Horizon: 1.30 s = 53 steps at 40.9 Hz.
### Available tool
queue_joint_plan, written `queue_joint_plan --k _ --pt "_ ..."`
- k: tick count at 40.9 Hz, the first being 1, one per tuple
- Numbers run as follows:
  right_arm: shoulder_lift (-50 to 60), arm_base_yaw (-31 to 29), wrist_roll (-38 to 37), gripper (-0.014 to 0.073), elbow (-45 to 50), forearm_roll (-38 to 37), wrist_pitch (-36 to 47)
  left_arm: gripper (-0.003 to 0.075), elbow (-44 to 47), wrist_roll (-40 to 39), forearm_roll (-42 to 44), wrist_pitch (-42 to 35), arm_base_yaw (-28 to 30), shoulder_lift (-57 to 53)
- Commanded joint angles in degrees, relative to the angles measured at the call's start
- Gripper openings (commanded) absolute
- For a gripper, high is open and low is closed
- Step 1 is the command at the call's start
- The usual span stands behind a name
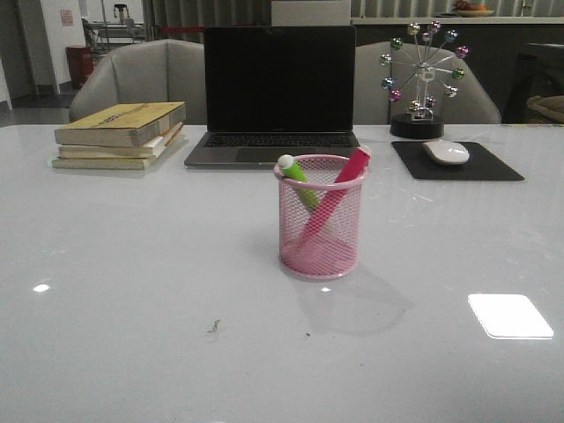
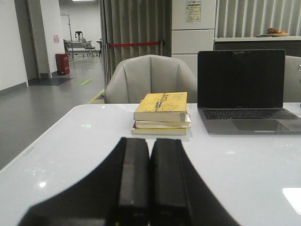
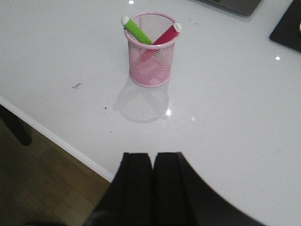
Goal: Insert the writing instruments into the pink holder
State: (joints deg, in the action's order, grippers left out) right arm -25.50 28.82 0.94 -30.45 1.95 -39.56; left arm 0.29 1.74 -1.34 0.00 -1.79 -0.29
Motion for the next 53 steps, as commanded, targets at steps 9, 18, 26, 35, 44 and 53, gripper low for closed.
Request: queue_joint_plan --k 9,18,26,35,44,53 --pt "-0.2 -0.4 0.1 0.0057 -1.6 -0.6 3.8 0.0091 0.2 -0.4 -0.5 -5.3 -0.1 -1.1" --pt "-0.2 -0.4 0.1 0.0057 -1.6 -0.6 3.9 0.0091 0.2 -0.4 -0.5 -5.3 -0.1 -1.1" --pt "7.5 -8.5 0.1 0.0057 5.7 -2.6 14.5 0.0091 0.2 -0.4 -0.5 -5.3 -0.1 -1.1" --pt "23.0 -21.4 0.0 0.0057 22.5 -1.9 33.5 0.0091 0.2 -0.4 -0.5 -5.3 -0.1 -1.1" --pt "27.2 -24.4 0.0 0.0057 31.3 -1.9 42.4 0.0091 0.2 -0.4 -0.5 -5.3 -0.1 -1.1" --pt "27.2 -25.2 0.0 0.0057 31.8 -1.9 43.9 0.0091 0.2 -0.4 -0.5 -5.3 -0.1 -1.1"
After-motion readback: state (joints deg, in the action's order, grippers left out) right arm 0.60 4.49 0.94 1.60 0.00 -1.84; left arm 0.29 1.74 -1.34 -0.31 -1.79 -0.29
